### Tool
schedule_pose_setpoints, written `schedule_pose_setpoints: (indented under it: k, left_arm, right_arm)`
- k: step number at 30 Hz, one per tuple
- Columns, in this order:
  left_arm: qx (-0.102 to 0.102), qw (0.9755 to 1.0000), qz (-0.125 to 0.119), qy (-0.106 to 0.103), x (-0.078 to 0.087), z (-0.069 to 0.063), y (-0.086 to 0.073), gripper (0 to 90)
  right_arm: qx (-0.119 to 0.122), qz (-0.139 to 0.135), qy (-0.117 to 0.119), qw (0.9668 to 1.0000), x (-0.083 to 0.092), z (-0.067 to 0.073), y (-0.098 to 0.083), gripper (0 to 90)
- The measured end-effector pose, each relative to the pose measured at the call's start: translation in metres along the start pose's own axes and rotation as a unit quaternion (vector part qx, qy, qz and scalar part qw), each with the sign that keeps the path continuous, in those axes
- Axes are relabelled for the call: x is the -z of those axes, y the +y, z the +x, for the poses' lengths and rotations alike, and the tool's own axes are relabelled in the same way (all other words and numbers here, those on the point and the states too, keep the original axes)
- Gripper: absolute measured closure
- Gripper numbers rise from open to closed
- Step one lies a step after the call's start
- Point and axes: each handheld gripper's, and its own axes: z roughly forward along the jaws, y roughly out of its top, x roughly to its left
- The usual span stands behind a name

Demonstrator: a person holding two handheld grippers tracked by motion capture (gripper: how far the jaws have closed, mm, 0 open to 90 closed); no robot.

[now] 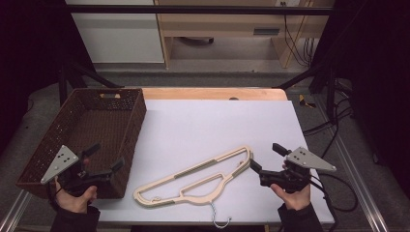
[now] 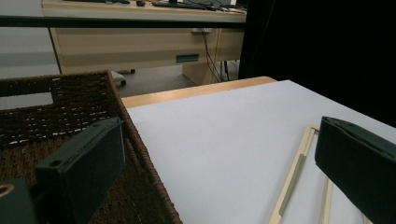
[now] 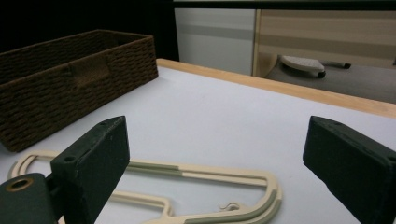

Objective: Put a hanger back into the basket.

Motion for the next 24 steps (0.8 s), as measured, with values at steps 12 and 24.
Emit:
schedule_pose_setpoints:
  k: [12,24]
  left_arm:
    - [0.000,1.0000,0.004,0.002,-0.003,-0.002,-0.002,1.3]
    - [-0.001,1.0000,0.007,0.003,-0.005,-0.006,-0.003,1.3]
  right_arm:
    - [0.017,0.050,0.036,0.9980,-0.020,0.051,-0.004,10.8]
    - [0.011,0.126,0.057,0.9903,-0.049,0.077,-0.043,15.1]
